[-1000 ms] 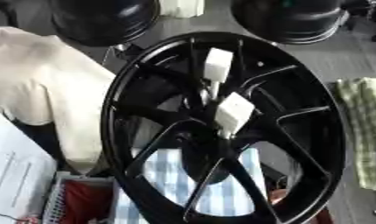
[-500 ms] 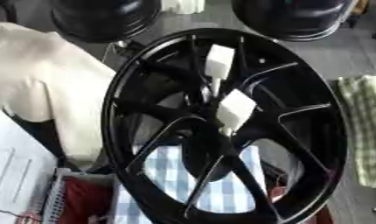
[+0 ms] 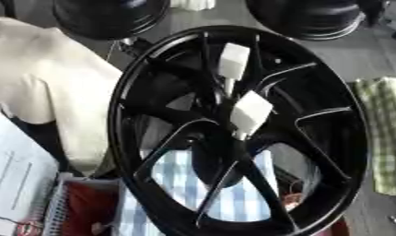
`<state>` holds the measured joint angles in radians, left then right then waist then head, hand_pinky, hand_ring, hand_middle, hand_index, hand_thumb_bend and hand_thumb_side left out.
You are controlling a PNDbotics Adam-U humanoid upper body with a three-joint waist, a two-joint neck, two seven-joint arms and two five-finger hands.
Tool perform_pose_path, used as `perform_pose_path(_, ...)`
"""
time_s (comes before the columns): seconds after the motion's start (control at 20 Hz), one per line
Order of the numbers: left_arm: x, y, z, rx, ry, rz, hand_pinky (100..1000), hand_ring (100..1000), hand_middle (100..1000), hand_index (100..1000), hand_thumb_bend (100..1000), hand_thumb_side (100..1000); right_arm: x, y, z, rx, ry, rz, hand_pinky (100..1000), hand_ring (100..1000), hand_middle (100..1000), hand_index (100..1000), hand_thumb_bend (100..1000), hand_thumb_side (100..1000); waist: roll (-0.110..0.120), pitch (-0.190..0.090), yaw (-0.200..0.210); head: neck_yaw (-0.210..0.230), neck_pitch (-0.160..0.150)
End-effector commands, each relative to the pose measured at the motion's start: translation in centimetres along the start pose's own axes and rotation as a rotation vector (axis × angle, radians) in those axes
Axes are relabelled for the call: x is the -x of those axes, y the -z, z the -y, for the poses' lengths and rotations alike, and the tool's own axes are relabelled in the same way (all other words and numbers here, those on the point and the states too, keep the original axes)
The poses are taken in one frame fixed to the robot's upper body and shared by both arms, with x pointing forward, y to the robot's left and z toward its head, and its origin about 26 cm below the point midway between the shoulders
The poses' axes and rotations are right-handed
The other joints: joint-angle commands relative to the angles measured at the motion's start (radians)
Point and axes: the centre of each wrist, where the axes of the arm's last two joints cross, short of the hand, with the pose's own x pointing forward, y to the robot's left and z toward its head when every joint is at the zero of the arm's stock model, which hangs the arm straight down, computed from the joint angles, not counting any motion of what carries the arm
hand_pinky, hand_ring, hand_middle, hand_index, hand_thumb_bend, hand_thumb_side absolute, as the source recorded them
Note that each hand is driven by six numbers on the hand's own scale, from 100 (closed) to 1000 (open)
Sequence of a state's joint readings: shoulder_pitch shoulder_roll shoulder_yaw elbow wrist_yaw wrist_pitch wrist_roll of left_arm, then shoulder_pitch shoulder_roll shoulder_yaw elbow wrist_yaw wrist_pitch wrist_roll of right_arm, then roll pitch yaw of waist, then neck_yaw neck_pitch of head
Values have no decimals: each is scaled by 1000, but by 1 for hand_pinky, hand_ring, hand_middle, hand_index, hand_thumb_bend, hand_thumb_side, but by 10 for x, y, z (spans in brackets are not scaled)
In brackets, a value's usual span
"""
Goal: Pull the pin out of the wheel hub.
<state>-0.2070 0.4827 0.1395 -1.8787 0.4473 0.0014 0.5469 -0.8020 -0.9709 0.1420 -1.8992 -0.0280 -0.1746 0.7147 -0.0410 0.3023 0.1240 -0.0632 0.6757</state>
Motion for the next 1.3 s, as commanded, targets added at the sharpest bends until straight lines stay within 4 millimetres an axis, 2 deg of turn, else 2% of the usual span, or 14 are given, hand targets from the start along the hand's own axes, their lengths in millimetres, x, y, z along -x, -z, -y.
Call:
perform_pose_path(0.05,-11,5,0,25,16,37,758,683,625,765,345,709,-20,1,14,-115,-98,50,866,773,748,754,211,442,1,-12,2,-1,-4)
perform_pose_path(0.25,-11,5,2,33,16,33,758,683,625,765,344,713,-35,9,16,-179,-142,115,863,774,749,753,248,430,-5,-10,5,2,-15)
perform_pose_path(0.9,-9,4,4,46,14,22,760,682,626,764,341,721,-45,34,8,-202,-192,166,846,771,744,754,320,404,-19,-7,16,17,-26)
perform_pose_path(1.1,-8,4,4,50,13,17,761,682,626,764,340,722,-48,46,3,-244,-177,175,847,771,742,757,327,395,-23,-8,20,17,-7)
perform_pose_path(1.3,-7,4,4,51,13,13,761,682,626,763,339,722,-34,67,2,-311,-119,189,846,756,744,772,330,383,-25,-13,20,8,24)
